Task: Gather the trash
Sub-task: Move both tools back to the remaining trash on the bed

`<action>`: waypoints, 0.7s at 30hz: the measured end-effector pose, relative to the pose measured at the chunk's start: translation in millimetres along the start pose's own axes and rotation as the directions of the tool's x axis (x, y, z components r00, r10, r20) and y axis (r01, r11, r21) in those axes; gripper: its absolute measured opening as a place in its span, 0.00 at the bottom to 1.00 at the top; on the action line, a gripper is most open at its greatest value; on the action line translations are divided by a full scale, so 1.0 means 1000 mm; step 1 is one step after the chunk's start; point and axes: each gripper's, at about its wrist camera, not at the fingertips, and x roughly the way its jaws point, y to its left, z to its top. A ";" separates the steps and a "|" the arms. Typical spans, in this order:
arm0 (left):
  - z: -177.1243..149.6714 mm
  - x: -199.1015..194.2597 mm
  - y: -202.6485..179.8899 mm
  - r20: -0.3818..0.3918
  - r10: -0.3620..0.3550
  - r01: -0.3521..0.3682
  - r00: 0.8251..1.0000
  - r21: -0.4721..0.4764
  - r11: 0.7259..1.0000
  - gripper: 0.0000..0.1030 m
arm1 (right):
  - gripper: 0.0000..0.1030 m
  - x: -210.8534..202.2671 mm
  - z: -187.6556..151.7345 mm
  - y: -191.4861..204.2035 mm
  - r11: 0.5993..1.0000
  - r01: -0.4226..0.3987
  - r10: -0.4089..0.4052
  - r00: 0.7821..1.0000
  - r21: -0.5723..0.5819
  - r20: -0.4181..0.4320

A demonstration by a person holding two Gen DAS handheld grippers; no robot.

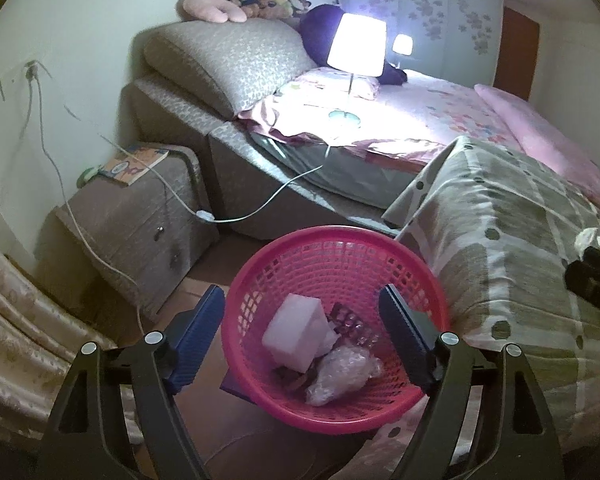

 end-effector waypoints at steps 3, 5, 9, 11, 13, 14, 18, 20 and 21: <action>-0.001 -0.004 -0.007 0.011 -0.015 0.015 1.000 0.021 1.000 0.75 | 0.89 -0.018 -0.008 -0.020 0.998 0.052 -0.053 0.998 0.031 0.030; -0.002 -0.006 -0.012 0.016 -0.027 0.026 1.000 0.034 0.999 0.75 | 0.89 -0.028 -0.014 -0.034 0.995 0.084 -0.087 0.995 0.058 0.041; -0.003 -0.010 -0.024 0.021 -0.047 0.045 0.999 0.063 0.997 0.75 | 0.89 -0.050 -0.029 -0.064 0.980 0.165 -0.172 0.983 0.111 0.064; -0.004 -0.011 -0.031 0.020 -0.062 0.060 0.998 0.072 0.996 0.75 | 0.89 -0.064 -0.039 -0.082 0.967 0.217 -0.228 0.971 0.137 0.070; -0.005 -0.012 -0.037 0.016 -0.077 0.076 0.997 0.081 0.994 0.75 | 0.89 -0.074 -0.046 -0.098 0.953 0.253 -0.268 0.961 0.167 0.073; -0.005 -0.012 -0.040 0.014 -0.083 0.081 0.996 0.086 0.993 0.75 | 0.89 -0.079 -0.049 -0.106 0.947 0.265 -0.282 0.957 0.181 0.072; -0.008 -0.013 -0.060 0.004 -0.108 0.106 0.994 0.128 0.986 0.75 | 0.89 -0.096 -0.062 -0.135 0.919 0.319 -0.343 0.936 0.232 0.074; -0.009 -0.014 -0.067 -0.003 -0.120 0.119 0.993 0.146 0.982 0.75 | 0.89 -0.101 -0.067 -0.145 0.908 0.339 -0.366 0.928 0.245 0.073; -0.009 -0.014 -0.073 -0.008 -0.130 0.130 0.991 0.160 0.979 0.75 | 0.89 -0.103 -0.070 -0.148 0.903 0.347 -0.375 0.924 0.252 0.071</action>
